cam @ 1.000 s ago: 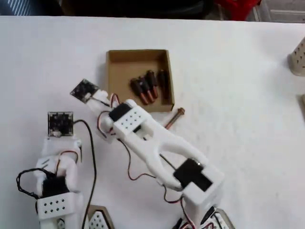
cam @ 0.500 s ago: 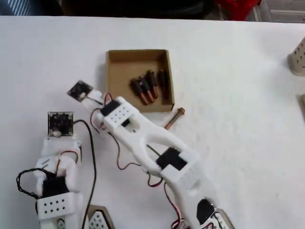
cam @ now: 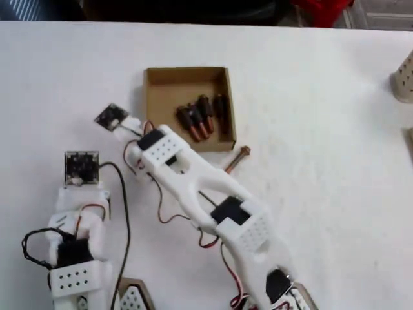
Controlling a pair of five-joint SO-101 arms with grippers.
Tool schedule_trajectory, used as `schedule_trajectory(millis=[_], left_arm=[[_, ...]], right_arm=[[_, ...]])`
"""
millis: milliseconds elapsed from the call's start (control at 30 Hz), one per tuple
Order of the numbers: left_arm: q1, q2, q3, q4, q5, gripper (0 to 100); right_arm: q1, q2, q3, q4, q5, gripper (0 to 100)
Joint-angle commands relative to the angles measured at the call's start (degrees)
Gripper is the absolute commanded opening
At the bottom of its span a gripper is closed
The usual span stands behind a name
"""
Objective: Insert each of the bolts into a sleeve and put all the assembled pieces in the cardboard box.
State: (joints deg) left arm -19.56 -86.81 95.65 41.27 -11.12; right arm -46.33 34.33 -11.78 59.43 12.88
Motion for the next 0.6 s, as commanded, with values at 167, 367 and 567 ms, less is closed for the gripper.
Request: schedule_trajectory(millis=[167,367,567], left_arm=[[-0.5,-0.9,-3.0,0.1,-0.4,2],[-0.4,-1.0,-2.5,-0.3,-0.4,2],[-0.4,-1.0,-2.5,-0.3,-0.3,2]], right_arm=[[2.1,-2.5,-1.4,5.7,0.0,1.8],[2.5,-14.4,2.3,15.0,0.0,1.8],[6.9,-33.7,19.3,14.1,0.0,1.8]])
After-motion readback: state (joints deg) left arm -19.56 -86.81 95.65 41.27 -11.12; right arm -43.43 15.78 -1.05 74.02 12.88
